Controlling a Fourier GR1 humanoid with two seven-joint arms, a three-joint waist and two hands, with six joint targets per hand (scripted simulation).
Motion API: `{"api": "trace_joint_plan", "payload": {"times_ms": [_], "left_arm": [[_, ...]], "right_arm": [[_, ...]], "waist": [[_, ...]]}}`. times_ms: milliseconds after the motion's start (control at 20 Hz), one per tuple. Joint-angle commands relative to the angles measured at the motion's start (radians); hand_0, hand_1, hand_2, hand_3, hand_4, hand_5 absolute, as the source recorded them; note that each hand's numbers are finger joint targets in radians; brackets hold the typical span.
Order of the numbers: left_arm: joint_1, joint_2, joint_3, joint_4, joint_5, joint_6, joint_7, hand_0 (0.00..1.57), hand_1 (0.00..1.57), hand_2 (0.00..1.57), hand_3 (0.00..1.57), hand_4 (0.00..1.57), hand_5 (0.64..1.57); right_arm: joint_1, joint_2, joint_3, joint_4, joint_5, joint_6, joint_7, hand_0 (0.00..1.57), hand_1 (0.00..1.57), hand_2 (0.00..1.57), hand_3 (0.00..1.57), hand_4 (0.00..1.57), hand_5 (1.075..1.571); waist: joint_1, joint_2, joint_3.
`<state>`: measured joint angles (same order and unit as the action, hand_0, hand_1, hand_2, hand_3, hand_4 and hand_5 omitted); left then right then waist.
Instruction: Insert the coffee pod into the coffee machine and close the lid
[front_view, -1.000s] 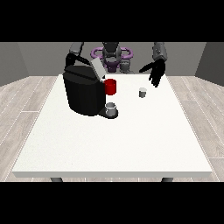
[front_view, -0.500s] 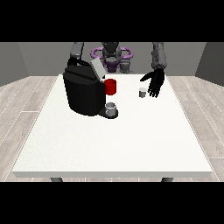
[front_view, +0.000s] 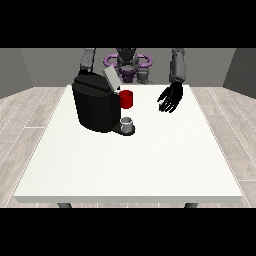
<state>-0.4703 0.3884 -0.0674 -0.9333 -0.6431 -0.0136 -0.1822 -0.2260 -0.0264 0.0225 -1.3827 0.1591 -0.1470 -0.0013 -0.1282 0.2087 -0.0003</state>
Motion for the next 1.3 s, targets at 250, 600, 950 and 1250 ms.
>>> {"api": "trace_joint_plan", "payload": {"times_ms": [250,600,950,1250], "left_arm": [[-0.045,0.018,-0.108,0.079,-0.179,-0.034,0.037,0.87,0.87,1.02,0.88,0.34,1.571],[-0.087,-0.014,-0.088,0.206,-0.246,0.022,0.002,0.76,0.76,0.98,0.86,0.40,1.571],[-0.131,-0.023,-0.052,0.220,-0.243,-0.023,-0.051,1.19,1.19,1.29,1.22,0.51,1.571],[-0.138,-0.074,-0.005,0.180,-0.142,-0.132,-0.105,1.45,1.45,1.43,1.36,0.52,1.571]], "right_arm": [[-0.027,-0.002,-0.015,0.104,0.000,0.010,-0.074,0.00,0.00,0.00,0.00,0.00,1.571],[-0.039,-0.016,-0.041,0.112,-0.055,0.050,-0.079,0.00,0.00,0.00,0.00,0.00,1.571],[-0.014,0.025,0.020,0.168,0.043,-0.083,-0.030,0.00,0.00,0.00,0.00,0.00,1.571],[-0.003,-0.016,-0.018,0.199,0.048,-0.061,0.003,0.00,0.00,0.00,0.00,0.00,1.571]], "waist": [[0.010,0.004,0.0010],[-0.020,0.005,0.0002],[0.013,-0.058,0.0000],[0.033,-0.131,0.0002]]}}
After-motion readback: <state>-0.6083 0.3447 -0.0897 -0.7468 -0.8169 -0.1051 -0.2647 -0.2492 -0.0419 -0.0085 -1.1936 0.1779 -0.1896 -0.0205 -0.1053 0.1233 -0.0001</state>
